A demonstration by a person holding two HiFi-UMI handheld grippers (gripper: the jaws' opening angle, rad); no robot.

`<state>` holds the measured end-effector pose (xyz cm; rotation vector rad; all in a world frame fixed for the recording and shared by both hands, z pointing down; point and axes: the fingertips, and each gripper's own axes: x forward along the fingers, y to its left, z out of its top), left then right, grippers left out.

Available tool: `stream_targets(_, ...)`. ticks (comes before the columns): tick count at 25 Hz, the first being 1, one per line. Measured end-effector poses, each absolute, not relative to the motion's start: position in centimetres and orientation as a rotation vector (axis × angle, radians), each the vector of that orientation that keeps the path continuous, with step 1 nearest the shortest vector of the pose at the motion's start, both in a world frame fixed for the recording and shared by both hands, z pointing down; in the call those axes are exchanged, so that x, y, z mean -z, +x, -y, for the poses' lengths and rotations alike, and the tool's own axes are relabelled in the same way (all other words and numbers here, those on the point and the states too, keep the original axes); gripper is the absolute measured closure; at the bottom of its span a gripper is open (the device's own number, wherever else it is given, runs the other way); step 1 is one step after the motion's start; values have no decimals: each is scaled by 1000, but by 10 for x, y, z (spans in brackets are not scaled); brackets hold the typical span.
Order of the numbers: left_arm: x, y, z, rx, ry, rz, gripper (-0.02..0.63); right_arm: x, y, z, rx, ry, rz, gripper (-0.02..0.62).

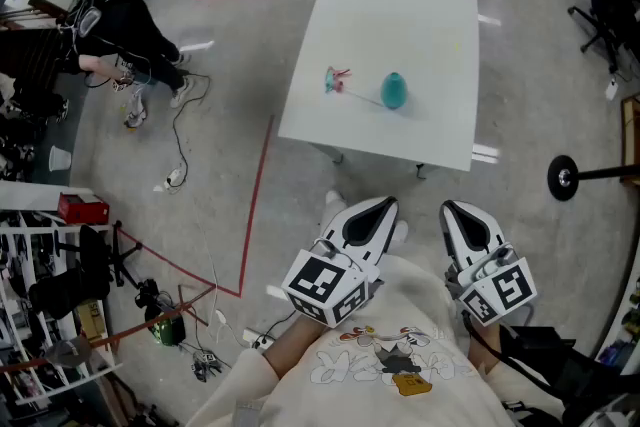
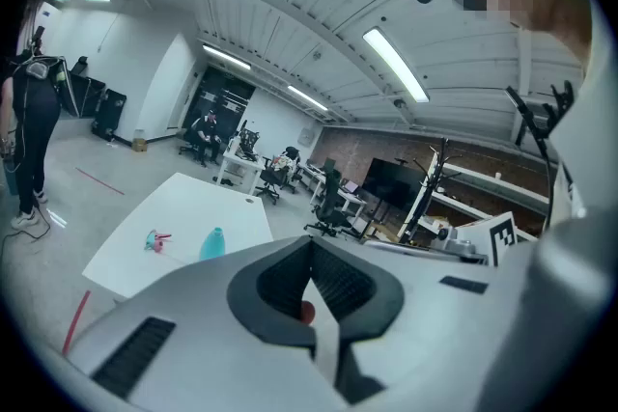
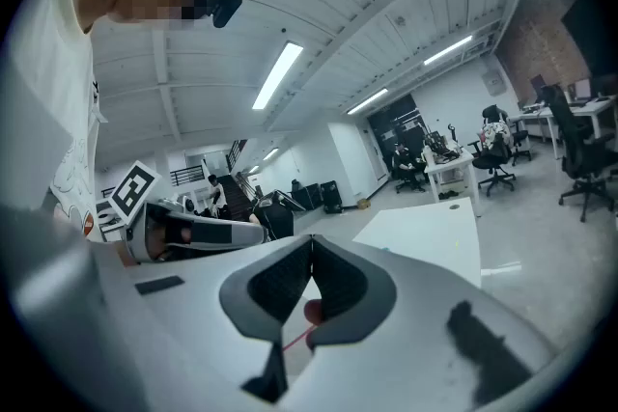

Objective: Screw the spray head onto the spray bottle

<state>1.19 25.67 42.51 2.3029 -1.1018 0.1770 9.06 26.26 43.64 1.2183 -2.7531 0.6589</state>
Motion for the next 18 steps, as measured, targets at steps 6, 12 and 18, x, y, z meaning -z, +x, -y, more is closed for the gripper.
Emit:
stream_targets(6, -472, 4, -198, -206, 2246, 1214, 600, -485, 115, -202, -763, 1242, 2705, 589)
stream_targets(12, -548, -40, -109, -361, 2400, 1181, 453, -484, 60, -134, -718, 1228, 2631, 589)
stream_targets(18, -679, -65, 7, -764, 2735, 1092, 166, -457, 8, -58, -696, 1278, 2501, 589)
